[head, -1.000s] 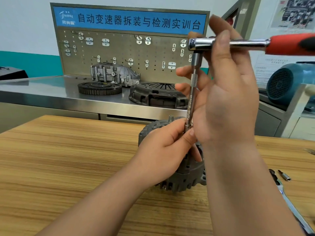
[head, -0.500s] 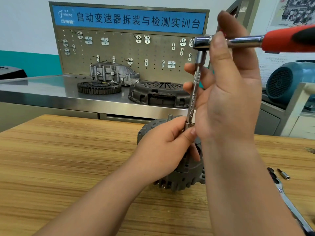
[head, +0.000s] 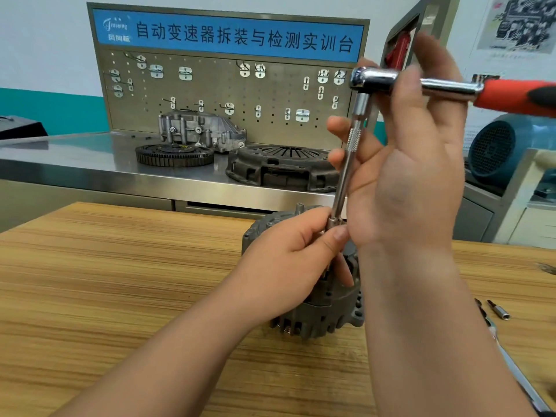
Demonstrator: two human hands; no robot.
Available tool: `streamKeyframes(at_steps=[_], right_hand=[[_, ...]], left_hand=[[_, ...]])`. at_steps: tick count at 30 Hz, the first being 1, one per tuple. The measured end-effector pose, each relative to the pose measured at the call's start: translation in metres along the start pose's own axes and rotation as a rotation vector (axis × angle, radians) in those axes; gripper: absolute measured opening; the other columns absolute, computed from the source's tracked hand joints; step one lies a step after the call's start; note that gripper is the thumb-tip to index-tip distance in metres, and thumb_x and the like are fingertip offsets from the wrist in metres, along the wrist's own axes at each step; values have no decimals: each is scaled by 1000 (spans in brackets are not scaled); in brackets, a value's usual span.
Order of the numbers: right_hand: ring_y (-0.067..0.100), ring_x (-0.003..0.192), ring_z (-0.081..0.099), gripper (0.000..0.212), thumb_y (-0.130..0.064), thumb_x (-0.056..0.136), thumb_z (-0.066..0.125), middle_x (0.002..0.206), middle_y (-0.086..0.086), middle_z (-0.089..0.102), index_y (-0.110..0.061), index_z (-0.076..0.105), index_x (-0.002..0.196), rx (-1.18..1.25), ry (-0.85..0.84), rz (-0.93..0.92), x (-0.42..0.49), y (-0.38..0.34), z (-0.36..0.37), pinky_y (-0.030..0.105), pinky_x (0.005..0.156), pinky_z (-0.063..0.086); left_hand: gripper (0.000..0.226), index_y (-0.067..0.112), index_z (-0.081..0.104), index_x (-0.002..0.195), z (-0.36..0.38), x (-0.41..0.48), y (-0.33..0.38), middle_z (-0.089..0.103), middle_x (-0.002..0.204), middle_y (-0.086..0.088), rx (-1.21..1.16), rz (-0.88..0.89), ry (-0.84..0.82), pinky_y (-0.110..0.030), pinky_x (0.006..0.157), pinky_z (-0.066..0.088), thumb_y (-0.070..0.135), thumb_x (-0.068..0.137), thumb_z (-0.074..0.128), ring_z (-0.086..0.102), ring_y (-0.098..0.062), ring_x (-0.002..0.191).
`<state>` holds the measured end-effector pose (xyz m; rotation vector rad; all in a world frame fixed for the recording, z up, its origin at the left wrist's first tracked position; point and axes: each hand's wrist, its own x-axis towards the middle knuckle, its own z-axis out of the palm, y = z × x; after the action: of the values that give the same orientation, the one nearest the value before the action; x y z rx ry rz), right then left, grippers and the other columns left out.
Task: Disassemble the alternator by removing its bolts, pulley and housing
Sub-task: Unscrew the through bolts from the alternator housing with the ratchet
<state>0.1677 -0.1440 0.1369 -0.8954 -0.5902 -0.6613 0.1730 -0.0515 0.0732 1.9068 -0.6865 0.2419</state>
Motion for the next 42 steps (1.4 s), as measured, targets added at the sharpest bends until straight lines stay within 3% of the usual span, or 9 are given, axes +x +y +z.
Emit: streamKeyframes(at_steps=[2,5,16,23,27,29,32,37,42], right_hand=[[18,65,64,16,-13,101,46,110,8,60,-22,56,110,-93,-44,-106,-1,0,1,23,49,47],[20,69,65,15,-11,99,49,118,14,60,-21,58,106,-156,-83,-149,-3,0,3,23,51,49],[23,66,66,17,-7,98,50,113,13,61,-18,53,111,-457,-128,-366,-4,-1,4,35,56,55],[17,57,64,14,-17,103,42,109,4,67,-14,52,112,-171,-43,-61,-2,-1,4,26,48,48],[16,55,62,16,-22,103,40,127,14,60,-14,51,111,0,-49,76,2,-2,2,24,48,46],[16,55,61,14,-22,103,39,126,13,61,-17,51,109,13,-63,81,2,-3,1,24,48,46],[17,57,63,12,-17,103,40,112,8,64,-18,51,108,-136,-86,-54,1,-3,0,27,49,48],[23,64,55,12,-8,98,50,97,6,61,-14,53,108,-657,-132,-512,2,1,-2,44,54,48],[19,68,64,8,-13,100,47,96,-2,63,-14,54,105,-464,-58,-276,0,-1,0,34,59,55]], left_hand=[[28,16,64,105,0,0,1,74,89,10,2,-21,-3,-54,81,52,37,100,45,65,-32,90],[25,15,64,106,-1,0,2,74,90,10,1,-47,-1,-56,80,51,32,100,46,63,-37,89],[31,29,66,101,0,0,1,73,90,16,-26,-46,18,-57,79,53,46,86,45,66,-34,90],[38,26,64,103,0,0,-2,73,88,11,-48,-17,13,-56,80,52,51,88,41,64,-31,86],[32,35,60,109,-2,-1,-1,72,100,16,-35,6,7,-52,91,49,48,90,37,63,-20,100],[38,26,61,111,-2,-1,-1,73,100,13,-23,-9,-1,-51,91,49,47,89,38,63,-19,100],[41,17,63,108,-1,0,0,73,93,13,12,-13,2,-52,87,51,45,89,40,65,-21,93],[27,14,64,102,-1,0,-2,71,77,16,21,-46,6,-50,79,53,33,100,44,62,-24,79],[41,15,63,107,1,-1,0,73,87,12,-15,-20,18,-53,81,51,46,92,41,63,-28,86]])
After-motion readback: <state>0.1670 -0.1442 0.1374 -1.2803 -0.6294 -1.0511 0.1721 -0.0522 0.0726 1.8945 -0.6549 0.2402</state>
